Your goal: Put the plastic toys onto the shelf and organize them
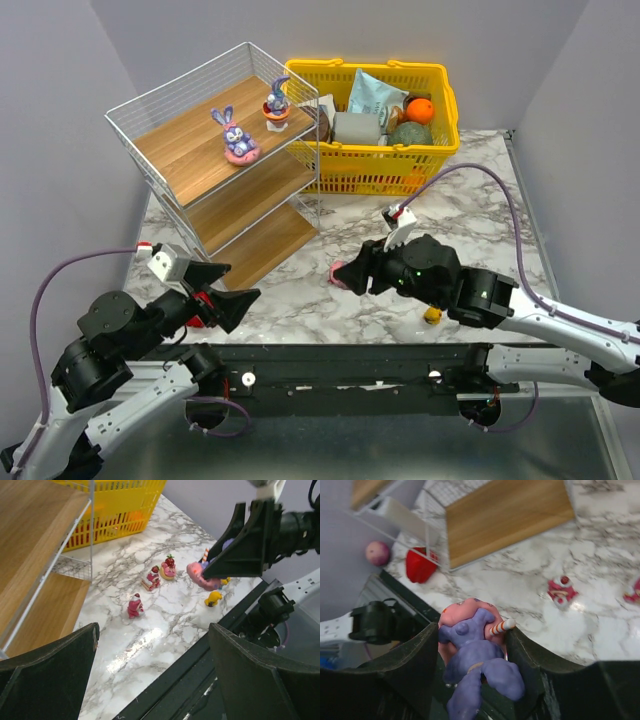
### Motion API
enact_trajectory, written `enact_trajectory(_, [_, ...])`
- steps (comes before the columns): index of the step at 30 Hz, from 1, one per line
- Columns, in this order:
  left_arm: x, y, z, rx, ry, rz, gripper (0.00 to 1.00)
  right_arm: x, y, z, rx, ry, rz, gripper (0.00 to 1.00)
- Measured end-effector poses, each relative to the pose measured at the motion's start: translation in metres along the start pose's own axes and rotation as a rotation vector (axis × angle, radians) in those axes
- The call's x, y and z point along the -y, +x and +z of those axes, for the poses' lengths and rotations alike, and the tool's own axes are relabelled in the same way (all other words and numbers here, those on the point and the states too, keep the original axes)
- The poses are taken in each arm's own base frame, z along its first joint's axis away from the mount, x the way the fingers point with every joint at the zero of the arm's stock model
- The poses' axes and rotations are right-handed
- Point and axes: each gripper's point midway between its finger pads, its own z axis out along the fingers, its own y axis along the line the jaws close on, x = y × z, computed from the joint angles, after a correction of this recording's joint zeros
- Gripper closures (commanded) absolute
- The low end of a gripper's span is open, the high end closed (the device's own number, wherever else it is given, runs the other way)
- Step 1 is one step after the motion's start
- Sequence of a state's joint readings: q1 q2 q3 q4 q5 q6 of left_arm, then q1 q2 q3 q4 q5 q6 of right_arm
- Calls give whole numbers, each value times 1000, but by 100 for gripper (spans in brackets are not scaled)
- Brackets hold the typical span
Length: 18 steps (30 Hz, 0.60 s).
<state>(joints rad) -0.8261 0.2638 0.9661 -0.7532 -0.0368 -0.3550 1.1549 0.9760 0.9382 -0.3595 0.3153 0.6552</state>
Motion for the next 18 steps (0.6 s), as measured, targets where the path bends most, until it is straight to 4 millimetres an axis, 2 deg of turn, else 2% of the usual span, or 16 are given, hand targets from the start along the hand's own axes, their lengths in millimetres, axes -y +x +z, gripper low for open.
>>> enact_trajectory(5, [8, 0, 7, -16, 33, -29, 1, -53, -32, -18, 16, -227, -109, 99])
enact_trajectory(14, [28, -10, 24, -20, 79, -240, 1, -110, -28, -22, -43, -527, -378, 99])
enact_trajectory(18, [36, -9, 34, -51, 88, -351, 1, -134, -36, -25, -26, -620, -472, 99])
